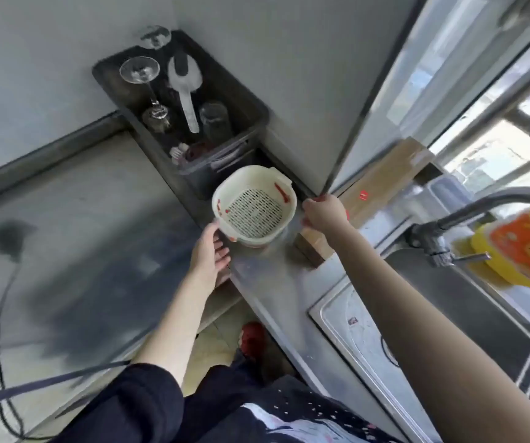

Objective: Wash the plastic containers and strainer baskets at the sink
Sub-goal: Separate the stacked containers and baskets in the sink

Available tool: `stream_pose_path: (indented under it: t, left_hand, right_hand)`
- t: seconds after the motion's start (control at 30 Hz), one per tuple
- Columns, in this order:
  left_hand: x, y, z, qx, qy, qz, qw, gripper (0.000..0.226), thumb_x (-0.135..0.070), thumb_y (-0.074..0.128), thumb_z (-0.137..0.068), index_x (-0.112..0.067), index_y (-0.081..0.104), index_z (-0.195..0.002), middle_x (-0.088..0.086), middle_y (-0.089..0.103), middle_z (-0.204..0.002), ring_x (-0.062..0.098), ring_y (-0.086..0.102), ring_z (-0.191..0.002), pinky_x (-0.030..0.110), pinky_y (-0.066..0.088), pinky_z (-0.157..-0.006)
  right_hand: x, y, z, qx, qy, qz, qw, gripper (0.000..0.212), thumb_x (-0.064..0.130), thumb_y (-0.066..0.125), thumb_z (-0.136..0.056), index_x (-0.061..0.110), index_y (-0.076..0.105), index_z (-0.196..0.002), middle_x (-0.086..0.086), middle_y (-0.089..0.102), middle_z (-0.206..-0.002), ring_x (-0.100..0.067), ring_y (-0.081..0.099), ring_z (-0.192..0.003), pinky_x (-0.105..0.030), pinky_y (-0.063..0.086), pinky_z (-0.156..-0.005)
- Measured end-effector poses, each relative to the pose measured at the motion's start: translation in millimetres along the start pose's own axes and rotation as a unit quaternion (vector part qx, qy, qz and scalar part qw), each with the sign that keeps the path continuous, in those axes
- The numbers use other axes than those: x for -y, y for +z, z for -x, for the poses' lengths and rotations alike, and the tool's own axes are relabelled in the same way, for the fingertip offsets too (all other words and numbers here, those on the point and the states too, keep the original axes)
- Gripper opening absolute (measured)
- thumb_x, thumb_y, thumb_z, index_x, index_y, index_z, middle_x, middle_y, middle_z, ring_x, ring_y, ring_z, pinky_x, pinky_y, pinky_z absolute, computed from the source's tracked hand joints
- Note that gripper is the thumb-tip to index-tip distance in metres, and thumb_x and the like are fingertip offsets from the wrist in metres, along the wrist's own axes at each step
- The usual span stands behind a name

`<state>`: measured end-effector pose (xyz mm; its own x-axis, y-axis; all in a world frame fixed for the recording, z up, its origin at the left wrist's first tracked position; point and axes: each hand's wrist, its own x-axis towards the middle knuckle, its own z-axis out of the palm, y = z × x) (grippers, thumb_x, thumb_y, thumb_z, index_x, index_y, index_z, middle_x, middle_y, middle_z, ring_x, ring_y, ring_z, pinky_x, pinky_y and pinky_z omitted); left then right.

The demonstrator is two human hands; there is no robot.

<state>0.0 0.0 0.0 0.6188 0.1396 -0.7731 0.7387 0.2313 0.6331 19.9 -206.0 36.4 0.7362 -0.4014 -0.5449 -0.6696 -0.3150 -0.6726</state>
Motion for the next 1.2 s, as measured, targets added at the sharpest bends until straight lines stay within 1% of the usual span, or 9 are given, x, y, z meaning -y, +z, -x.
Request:
stream_pose_path:
  t: [0.07,0.23,0.37,0.47,0.63,0.8,1.0,1.13,1.2]
  left_hand:
    - [-10,1,-8,0.037,-0.022,0.032,0.999,0.047,-0.050,0.055,-0.087,-0.010,0.054,-0.112,0.008,0.059,-0.108,0.024,0.056,-0.105,0.038,0.045,-0.097]
    - [-17,-1,-27,0.070,-0.026,-0.037,0.997,0.023,-0.032,0.066,-0.083,-0.014,0.062,-0.098,0.007,0.067,-0.097,0.020,0.062,-0.091,0.031,0.049,-0.080]
    - [-18,-5,-33,0.091,-0.036,-0.047,0.994,0.016,-0.017,0.064,-0.085,-0.011,0.059,-0.099,0.005,0.067,-0.085,0.018,0.063,-0.083,0.030,0.050,-0.078]
    - [-22,-3,-32,0.092,0.008,-0.075,0.993,0.008,-0.014,0.059,-0.087,-0.015,0.054,-0.093,0.006,0.065,-0.088,0.017,0.061,-0.082,0.030,0.051,-0.078]
    - [-27,-8,-13,0.092,0.088,-0.096,0.987,0.017,-0.012,0.057,-0.087,-0.011,0.054,-0.103,0.004,0.064,-0.101,0.016,0.060,-0.087,0.028,0.052,-0.072]
    - [-27,-19,22,0.111,0.164,-0.141,0.970,0.018,-0.007,0.058,-0.086,-0.021,0.055,-0.098,-0.001,0.064,-0.105,0.014,0.064,-0.095,0.033,0.057,-0.074]
    - [-13,-1,70,0.164,0.208,-0.187,0.946,0.023,-0.006,0.057,-0.084,-0.021,0.057,-0.101,0.002,0.066,-0.104,0.017,0.065,-0.096,0.041,0.059,-0.075]
    - [11,30,101,0.213,0.244,-0.247,0.914,0.027,-0.013,0.060,-0.079,-0.032,0.058,-0.097,-0.003,0.067,-0.102,0.014,0.063,-0.096,0.032,0.057,-0.074]
    - [28,53,118,0.244,0.251,-0.258,0.900,0.027,-0.013,0.061,-0.077,-0.030,0.058,-0.099,-0.003,0.067,-0.101,0.013,0.063,-0.094,0.027,0.056,-0.073]
  right_hand:
    - [6,6,-4,0.018,0.042,0.003,0.999,0.017,0.018,0.054,-0.081,0.006,0.056,-0.070,-0.011,0.064,-0.074,-0.033,0.069,-0.084,-0.044,0.057,-0.081]
    - [1,31,-3,0.079,0.137,-0.014,0.987,0.022,0.019,0.051,-0.087,0.001,0.053,-0.074,-0.020,0.071,-0.081,-0.034,0.072,-0.075,-0.045,0.059,-0.075]
    - [-5,44,0,0.077,0.151,-0.062,0.984,0.027,0.023,0.046,-0.091,0.001,0.062,-0.085,-0.018,0.073,-0.079,-0.032,0.072,-0.073,-0.032,0.057,-0.053]
    - [-3,43,4,0.067,0.142,-0.062,0.986,0.025,0.023,0.049,-0.091,0.003,0.065,-0.091,-0.014,0.074,-0.082,-0.027,0.073,-0.073,-0.033,0.060,-0.061]
    - [-5,40,21,0.072,0.129,-0.114,0.982,0.021,0.019,0.053,-0.090,0.003,0.064,-0.096,-0.013,0.074,-0.078,-0.026,0.073,-0.071,-0.037,0.061,-0.070]
    - [-15,27,59,0.083,0.109,-0.174,0.975,0.016,0.015,0.053,-0.091,0.007,0.060,-0.102,-0.011,0.073,-0.085,-0.021,0.073,-0.071,-0.034,0.061,-0.066]
    - [-41,-15,113,0.040,0.072,-0.231,0.969,0.017,0.008,0.046,-0.090,0.004,0.061,-0.097,-0.017,0.070,-0.081,-0.027,0.072,-0.070,-0.029,0.060,-0.058]
    - [-75,-51,144,-0.029,0.066,-0.242,0.968,0.012,0.011,0.048,-0.092,0.012,0.058,-0.086,-0.011,0.069,-0.070,-0.022,0.071,-0.059,-0.029,0.059,-0.057]
    - [-101,-70,155,-0.070,0.062,-0.241,0.966,0.012,0.011,0.050,-0.093,0.013,0.058,-0.084,-0.011,0.068,-0.071,-0.022,0.071,-0.058,-0.034,0.060,-0.062]
